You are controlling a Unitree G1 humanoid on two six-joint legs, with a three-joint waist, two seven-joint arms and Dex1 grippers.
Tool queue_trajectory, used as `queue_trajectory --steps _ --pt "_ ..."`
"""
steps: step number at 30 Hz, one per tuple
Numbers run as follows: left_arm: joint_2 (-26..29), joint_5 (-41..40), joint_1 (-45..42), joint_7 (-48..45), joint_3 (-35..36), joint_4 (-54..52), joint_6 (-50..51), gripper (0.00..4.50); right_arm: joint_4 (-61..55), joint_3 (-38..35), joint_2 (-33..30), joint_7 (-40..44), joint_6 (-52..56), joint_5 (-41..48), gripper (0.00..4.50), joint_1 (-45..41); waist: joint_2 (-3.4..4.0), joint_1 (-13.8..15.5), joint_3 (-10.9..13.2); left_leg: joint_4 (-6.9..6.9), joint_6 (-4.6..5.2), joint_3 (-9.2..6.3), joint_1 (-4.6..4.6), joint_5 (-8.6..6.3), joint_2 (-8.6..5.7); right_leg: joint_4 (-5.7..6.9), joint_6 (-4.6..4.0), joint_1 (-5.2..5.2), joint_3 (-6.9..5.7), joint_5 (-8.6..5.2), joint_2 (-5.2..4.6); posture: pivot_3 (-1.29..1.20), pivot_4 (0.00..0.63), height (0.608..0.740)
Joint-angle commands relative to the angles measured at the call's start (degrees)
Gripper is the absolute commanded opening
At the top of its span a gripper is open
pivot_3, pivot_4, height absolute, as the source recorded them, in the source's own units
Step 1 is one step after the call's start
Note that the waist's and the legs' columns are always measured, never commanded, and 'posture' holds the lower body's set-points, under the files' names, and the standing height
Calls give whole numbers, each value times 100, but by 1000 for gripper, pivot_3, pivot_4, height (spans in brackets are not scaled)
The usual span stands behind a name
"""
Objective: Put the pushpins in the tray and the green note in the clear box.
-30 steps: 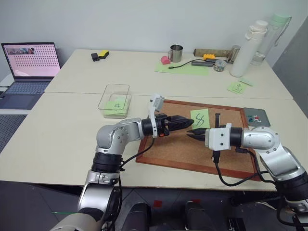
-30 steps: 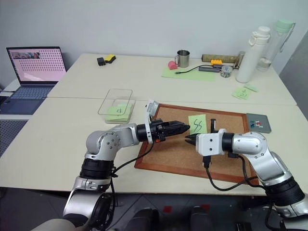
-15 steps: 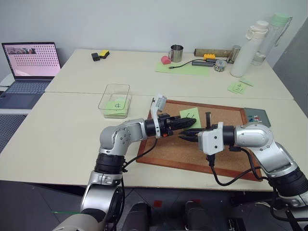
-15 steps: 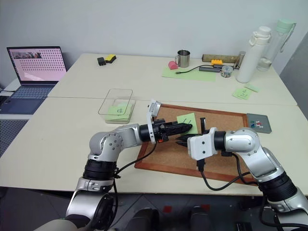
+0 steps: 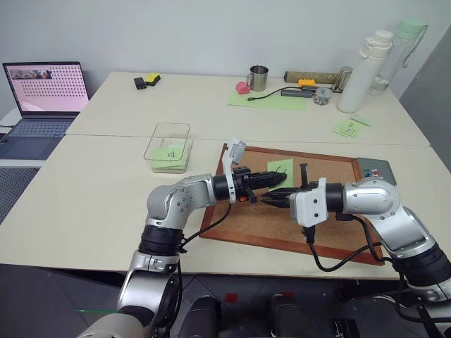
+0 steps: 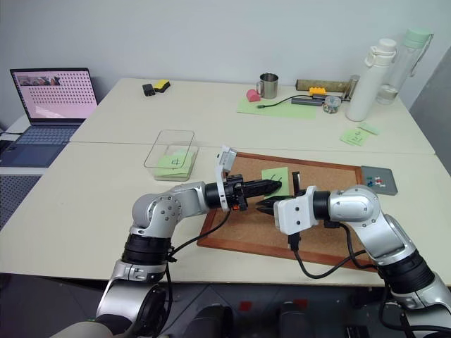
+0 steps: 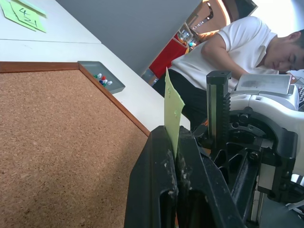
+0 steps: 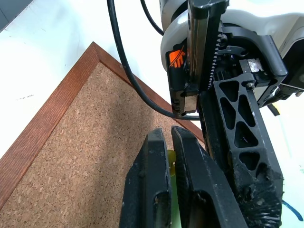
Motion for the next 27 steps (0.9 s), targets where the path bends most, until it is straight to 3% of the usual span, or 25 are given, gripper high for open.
queue_trajectory --steps 1,5,14,19,23,27 --pt "128 334 -20 24 -274 -29 -401 30 -254 -139 -20 -12 -4 28 0 -117 0 3 0 0 0 0 0 0 0 0 0 0 0 0 0 0 150 740" --pt "409 1395 -34 8 -922 481 -1591 30 -291 -182 -33 -34 80 43 0 -109 1 6 -1 0 0 1 4 0 -2 0 -1 2 2 0 0 0 150 740" --pt "113 1328 -212 3 -714 669 -1811 30 -522 -559 -109 -209 544 188 0 34 -1 70 0 -1 0 1 -4 -1 -2 -5 0 -1 -1 0 -3 0 150 740" --pt "65 1258 -213 11 -703 202 -1881 30 -417 -1871 115 -1158 1942 686 0 747 -3 125 1 -1 0 -2 -4 -1 0 -2 -1 0 -3 0 -3 0 150 740" --pt "198 1967 -110 -126 -1377 -201 -2769 30 336 -3087 322 -2103 2894 907 0 1201 -2 168 0 1 0 1 -4 0 -4 -5 -2 3 1 1 -8 0 150 740" --pt "192 2622 -81 -181 -1964 -358 -3692 30 1207 -3742 404 -2626 3539 1137 0 1148 1 184 -1 1 0 15 -3 0 -6 -9 -3 3 12 2 -10 0 150 740"
